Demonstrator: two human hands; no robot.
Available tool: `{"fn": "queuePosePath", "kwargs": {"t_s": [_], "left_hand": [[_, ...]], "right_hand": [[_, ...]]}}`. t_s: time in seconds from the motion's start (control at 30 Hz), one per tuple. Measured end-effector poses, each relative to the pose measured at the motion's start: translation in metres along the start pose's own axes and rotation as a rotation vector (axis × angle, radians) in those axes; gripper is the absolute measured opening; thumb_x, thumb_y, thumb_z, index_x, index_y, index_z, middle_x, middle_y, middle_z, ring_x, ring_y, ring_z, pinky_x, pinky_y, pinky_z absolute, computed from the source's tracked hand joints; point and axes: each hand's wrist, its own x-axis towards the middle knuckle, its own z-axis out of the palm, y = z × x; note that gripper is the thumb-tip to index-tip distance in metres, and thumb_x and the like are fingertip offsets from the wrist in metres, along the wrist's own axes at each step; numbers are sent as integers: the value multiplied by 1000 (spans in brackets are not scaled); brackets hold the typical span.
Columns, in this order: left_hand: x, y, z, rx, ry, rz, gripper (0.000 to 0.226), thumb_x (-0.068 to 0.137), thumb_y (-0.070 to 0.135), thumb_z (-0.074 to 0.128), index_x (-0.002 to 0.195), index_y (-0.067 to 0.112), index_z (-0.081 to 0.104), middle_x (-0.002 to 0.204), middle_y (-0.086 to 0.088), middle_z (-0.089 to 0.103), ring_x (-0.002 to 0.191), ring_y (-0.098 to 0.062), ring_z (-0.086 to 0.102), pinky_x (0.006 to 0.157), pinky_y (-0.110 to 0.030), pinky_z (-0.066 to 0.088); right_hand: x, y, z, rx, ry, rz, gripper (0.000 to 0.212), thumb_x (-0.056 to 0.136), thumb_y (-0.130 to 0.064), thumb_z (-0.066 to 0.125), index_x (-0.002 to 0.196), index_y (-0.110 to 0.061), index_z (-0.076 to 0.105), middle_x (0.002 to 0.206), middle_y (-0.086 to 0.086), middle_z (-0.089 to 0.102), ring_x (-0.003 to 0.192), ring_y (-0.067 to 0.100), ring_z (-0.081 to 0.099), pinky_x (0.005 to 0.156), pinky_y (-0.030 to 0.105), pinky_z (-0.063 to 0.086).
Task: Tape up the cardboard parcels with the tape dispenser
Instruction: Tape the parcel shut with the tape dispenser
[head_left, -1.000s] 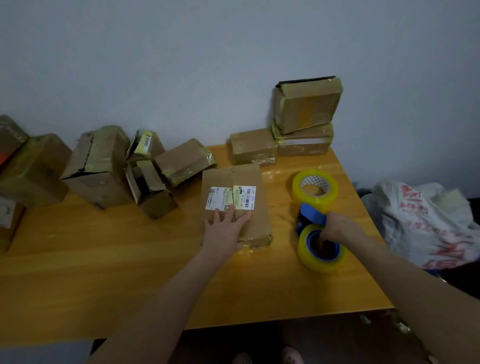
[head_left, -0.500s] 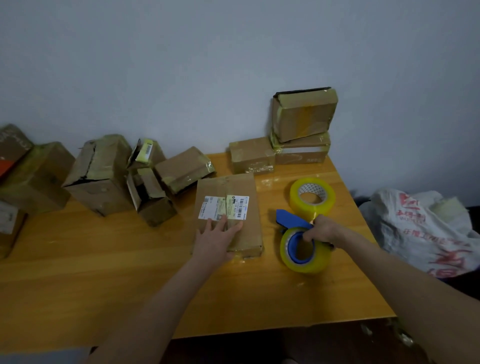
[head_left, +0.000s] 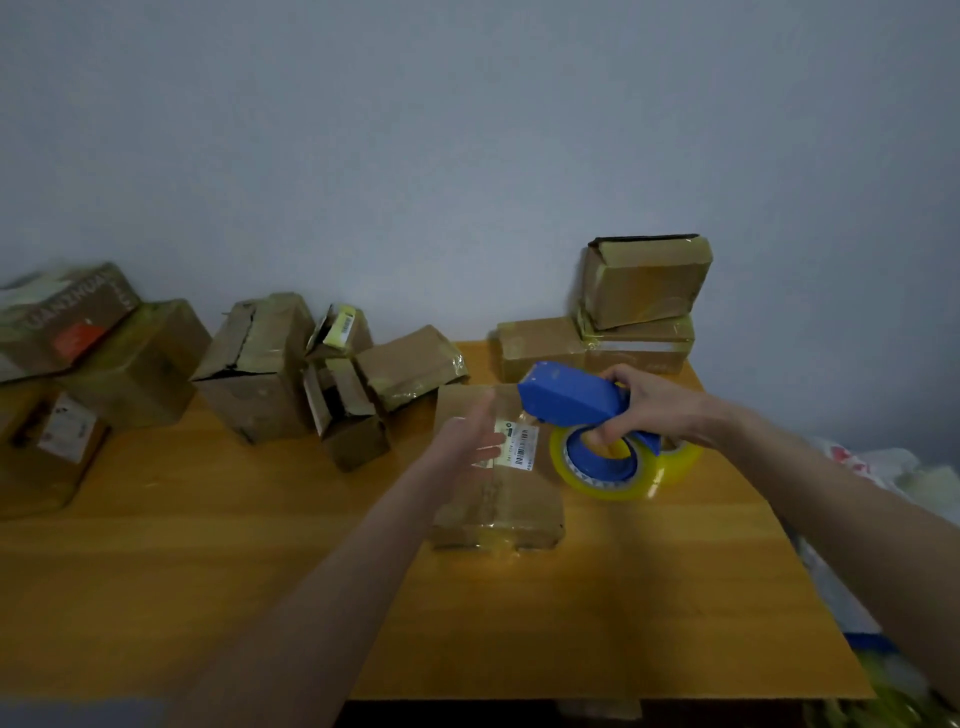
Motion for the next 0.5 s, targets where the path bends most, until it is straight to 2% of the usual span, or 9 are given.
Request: {"fn": "queuePosePath", "kwargs": {"t_s": [0.1,0.17,0.27,0.37,0.43,0.5], "left_hand": [[-5,-4,-8,-87,-23,-19,58,85,60,56,108,6,58,104,-5,71,96,-19,66,77,-35,54],[-6,-11,-18,-140,-2,17,40,81,44,70,98,9,62,90,-1,72,83,-13,67,65,-28,53],[-6,-19,-30,-134,71,86,20,82,21,72,95,7,65,76,-1,69,69,-9,63,64,-24,52],[-8,-23,-33,-42,153,132,13,89,16,64,99,6,64,78,-3,67,71,-10,61,66,-25,50],[-11,-27,-36,15,185,168,13,91,18,61,98,7,64,82,-4,66,74,-11,61,64,-22,49],[-13,-30,-42,43,211,203,11,92,19,60,92,9,64,83,-4,64,75,-12,60,62,-21,47]], "right_hand": [[1,-17,12,-20,-68,-76,60,66,-12,86,111,-21,48,109,2,60,95,15,64,75,27,52],[1,-24,19,-55,-99,-109,59,67,-7,85,111,-20,47,110,3,60,97,17,64,80,30,54],[4,-30,28,-161,-112,-161,61,66,-6,85,113,-17,47,112,5,60,100,21,63,87,36,54],[8,-31,36,-282,-96,-217,65,62,-18,89,115,-18,51,110,2,61,98,21,62,87,41,54],[10,-31,38,-319,-78,-243,65,61,-26,89,115,-25,53,106,-5,61,96,15,62,82,35,54],[10,-32,40,-340,-73,-267,67,58,-37,87,116,-34,52,104,-15,60,95,6,60,75,23,50]]}}
